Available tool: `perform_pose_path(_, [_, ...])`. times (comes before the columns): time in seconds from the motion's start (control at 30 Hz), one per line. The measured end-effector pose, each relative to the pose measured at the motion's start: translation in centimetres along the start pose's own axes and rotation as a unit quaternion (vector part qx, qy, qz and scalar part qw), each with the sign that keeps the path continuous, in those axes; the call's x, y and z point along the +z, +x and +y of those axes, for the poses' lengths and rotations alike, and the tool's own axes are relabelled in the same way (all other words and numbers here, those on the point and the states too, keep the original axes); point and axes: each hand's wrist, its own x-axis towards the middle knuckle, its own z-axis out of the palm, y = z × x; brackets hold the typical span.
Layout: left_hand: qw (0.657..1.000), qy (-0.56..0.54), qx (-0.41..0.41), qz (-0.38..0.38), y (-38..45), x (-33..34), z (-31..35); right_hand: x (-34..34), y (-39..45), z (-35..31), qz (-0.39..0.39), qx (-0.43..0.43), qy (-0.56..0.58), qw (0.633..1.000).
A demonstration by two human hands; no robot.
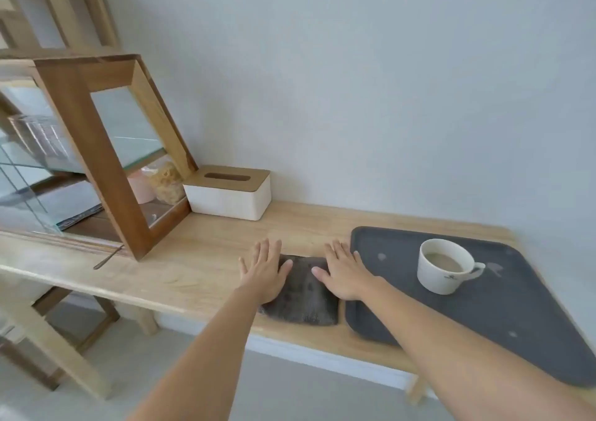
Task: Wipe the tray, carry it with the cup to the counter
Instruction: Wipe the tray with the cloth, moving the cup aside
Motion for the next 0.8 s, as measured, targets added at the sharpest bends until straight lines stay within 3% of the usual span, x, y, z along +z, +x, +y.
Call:
perform_pose_path(0.1, [1.0,0.007,-0.017,-0.017,-0.4,1.7,-0.2,1.7,0.0,-0.3,0.007,0.018,-0.017,1.0])
perform_pose_path(0.33, [1.0,0.019,0.015,0.02,-0.7,3.0,-0.4,3.9,-0.1,-1.4,0.122,0.029,-0.047,0.991])
perform_pose_path(0.5, [0.982,-0.094,0.1,0.131,-1.4,3.9,0.0,4.3,-0.8,-2.5,0.186,-0.003,-0.032,0.982])
perform_pose_path(0.63, [0.953,-0.198,0.121,0.195,-2.6,3.6,0.6,4.1,-2.2,-3.1,0.224,-0.033,0.062,0.972])
perform_pose_path(0.8, [0.933,-0.227,0.131,0.246,-3.3,1.0,2.8,0.7,-4.4,-3.6,0.294,-0.056,0.161,0.941])
